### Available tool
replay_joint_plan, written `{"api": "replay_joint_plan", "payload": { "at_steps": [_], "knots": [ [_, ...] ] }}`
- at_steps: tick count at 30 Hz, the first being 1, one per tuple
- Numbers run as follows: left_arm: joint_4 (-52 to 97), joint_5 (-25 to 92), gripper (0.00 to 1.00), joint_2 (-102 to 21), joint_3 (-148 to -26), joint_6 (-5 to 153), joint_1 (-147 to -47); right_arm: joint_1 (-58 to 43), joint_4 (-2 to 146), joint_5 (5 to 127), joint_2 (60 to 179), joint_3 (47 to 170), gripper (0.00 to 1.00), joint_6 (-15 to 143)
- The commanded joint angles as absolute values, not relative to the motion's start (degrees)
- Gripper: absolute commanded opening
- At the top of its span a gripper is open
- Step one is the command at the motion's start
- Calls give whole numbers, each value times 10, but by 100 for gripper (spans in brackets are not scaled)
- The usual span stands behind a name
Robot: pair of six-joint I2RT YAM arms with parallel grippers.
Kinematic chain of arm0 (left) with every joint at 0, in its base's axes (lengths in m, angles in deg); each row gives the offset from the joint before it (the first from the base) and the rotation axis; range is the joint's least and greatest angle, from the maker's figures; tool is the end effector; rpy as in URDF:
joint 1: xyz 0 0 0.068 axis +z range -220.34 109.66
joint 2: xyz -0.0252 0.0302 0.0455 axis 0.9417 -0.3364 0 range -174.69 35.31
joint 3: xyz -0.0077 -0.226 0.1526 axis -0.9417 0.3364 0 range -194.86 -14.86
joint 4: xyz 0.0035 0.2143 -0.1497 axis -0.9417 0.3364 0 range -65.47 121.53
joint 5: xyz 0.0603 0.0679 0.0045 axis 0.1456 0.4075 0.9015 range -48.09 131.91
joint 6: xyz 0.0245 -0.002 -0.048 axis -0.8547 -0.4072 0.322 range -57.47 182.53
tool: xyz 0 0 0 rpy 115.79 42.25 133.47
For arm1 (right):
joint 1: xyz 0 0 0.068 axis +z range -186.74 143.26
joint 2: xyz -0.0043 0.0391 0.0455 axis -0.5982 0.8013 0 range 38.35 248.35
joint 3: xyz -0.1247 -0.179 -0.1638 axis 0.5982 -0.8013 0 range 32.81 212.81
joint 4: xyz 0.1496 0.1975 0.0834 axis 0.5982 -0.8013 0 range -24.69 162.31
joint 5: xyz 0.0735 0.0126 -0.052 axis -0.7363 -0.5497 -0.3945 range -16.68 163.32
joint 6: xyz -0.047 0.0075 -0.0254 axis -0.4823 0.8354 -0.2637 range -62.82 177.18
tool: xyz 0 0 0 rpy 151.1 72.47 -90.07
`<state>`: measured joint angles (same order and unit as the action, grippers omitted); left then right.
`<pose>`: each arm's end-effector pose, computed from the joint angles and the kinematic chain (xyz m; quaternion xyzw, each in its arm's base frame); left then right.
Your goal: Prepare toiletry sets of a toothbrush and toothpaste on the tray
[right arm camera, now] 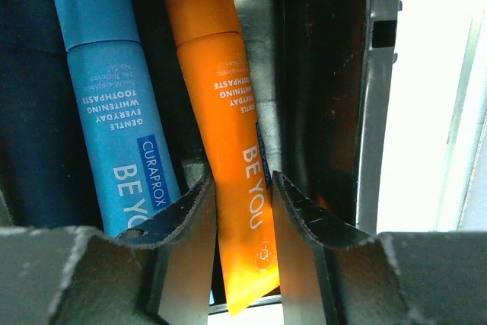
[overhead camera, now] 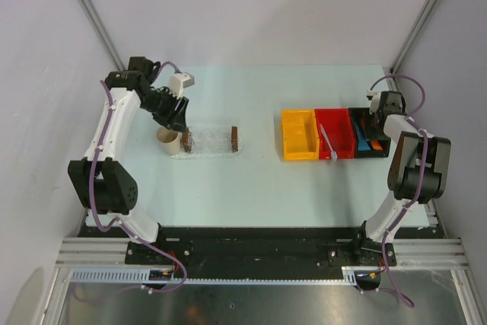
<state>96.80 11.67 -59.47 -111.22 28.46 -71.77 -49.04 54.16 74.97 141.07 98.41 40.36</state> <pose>0.3193 -0.0259 0.3444 0.3317 0.8931 -0.2013 0.2276 0.3633 -0.0803 0.1810 -0.0333 0.9537 -0.0883 0.2855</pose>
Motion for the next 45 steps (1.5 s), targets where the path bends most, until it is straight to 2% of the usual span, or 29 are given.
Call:
{"api": "replay_joint_plan", "payload": {
  "at_steps": [1,16,22,28,34,39,45],
  "knots": [
    [965,92,52,-580,-1114,269,-719,-488,528,739,1385,1000,30,403],
    [964,87,52,-580,-1112,268,-718,-485,483,724,1320,1031,13,405],
    [963,57,52,-575,-1114,264,-719,-485,451,719,1273,1034,10,400],
    [954,-9,51,-571,-1139,270,-740,-479,386,650,1199,1051,8,388],
    [906,-22,51,-575,-1179,317,-810,-406,313,567,1131,1096,8,360],
    [830,41,51,-567,-1207,344,-887,-317,278,509,1109,1134,7,371],
    [757,104,53,-550,-1210,335,-975,-273,257,410,1115,1167,7,378]
  ]
}}
